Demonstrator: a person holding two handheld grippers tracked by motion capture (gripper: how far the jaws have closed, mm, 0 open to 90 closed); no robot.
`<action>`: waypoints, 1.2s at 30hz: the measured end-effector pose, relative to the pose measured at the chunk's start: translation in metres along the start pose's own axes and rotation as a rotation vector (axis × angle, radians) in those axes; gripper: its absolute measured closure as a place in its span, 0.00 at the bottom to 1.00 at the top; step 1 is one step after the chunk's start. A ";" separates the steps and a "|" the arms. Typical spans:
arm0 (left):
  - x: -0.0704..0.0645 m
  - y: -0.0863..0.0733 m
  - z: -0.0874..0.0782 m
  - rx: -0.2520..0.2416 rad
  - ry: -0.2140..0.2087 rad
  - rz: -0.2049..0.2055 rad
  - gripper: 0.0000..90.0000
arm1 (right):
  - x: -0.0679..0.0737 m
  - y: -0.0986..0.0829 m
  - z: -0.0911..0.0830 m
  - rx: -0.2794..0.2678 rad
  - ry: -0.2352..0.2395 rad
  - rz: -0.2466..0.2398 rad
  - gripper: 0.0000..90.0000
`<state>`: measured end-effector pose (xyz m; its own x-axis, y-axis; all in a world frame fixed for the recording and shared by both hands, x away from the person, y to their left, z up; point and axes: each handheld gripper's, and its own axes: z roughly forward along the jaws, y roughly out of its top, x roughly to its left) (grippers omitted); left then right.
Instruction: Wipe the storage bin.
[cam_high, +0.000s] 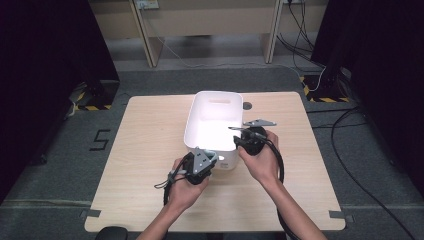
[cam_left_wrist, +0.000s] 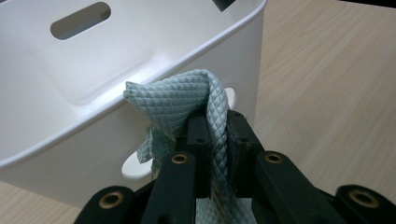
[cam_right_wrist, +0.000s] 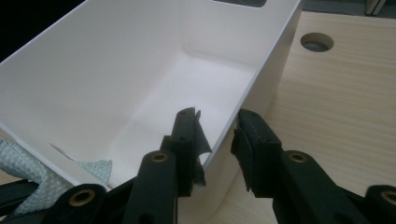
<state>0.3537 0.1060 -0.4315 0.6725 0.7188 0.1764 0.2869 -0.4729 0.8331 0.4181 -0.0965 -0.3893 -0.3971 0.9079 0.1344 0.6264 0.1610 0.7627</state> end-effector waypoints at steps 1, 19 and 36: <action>0.000 -0.001 0.001 0.002 -0.002 -0.002 0.91 | 0.000 0.000 0.000 0.000 0.000 0.000 0.77; -0.004 -0.012 0.013 0.027 0.001 -0.017 0.91 | 0.000 0.000 0.000 -0.001 0.000 -0.001 0.77; -0.013 -0.020 0.015 0.065 -0.003 -0.016 0.91 | 0.000 0.000 0.000 0.001 0.002 -0.003 0.78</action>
<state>0.3491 0.0988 -0.4584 0.6699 0.7246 0.1618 0.3407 -0.4936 0.8002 0.4178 -0.0965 -0.3892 -0.4001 0.9067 0.1335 0.6260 0.1640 0.7624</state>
